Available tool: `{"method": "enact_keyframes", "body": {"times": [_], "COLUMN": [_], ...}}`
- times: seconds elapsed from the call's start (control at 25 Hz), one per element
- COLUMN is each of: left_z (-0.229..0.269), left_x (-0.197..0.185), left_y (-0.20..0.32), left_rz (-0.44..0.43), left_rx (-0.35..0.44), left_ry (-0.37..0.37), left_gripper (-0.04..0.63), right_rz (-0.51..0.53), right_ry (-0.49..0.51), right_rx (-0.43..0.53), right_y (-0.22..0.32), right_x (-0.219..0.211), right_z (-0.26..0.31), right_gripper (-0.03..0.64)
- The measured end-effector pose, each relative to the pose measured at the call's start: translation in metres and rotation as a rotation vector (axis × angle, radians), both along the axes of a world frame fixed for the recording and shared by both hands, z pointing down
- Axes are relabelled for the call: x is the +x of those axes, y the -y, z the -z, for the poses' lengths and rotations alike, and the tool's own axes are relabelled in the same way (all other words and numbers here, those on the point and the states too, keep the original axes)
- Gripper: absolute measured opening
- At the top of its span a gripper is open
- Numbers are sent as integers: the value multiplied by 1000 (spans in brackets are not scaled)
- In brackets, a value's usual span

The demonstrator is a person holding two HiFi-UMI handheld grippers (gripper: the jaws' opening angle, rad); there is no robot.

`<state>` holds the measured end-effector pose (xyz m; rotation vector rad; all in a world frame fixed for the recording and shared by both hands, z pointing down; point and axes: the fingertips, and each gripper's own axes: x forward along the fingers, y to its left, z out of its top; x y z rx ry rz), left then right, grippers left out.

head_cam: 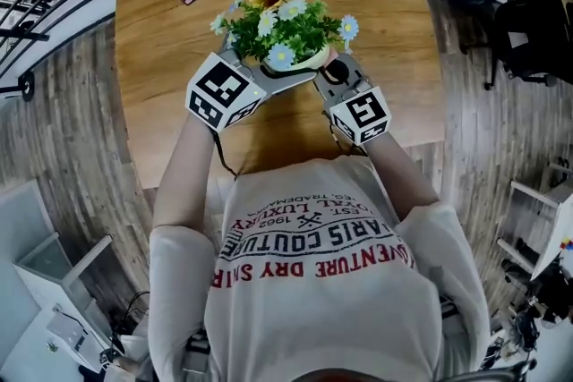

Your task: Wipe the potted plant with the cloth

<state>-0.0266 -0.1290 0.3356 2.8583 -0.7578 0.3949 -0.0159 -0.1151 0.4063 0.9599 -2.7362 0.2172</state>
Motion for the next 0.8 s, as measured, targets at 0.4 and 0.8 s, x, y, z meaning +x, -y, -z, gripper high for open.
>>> {"method": "enact_keyframes", "body": {"times": [0.4, 0.8], "left_z": [14, 2], "left_x": [-20, -36], "left_y": [-13, -21], "left_rz": [56, 100], "left_rx": [-33, -68], "left_ry": [-87, -124], "left_gripper": [520, 520], "right_rz": [139, 163], "right_ry": [76, 81], "right_rx": [-2, -51], "right_y": [-44, -65], "right_x": [-58, -58], "right_z": [14, 6], "right_gripper": [37, 37]}}
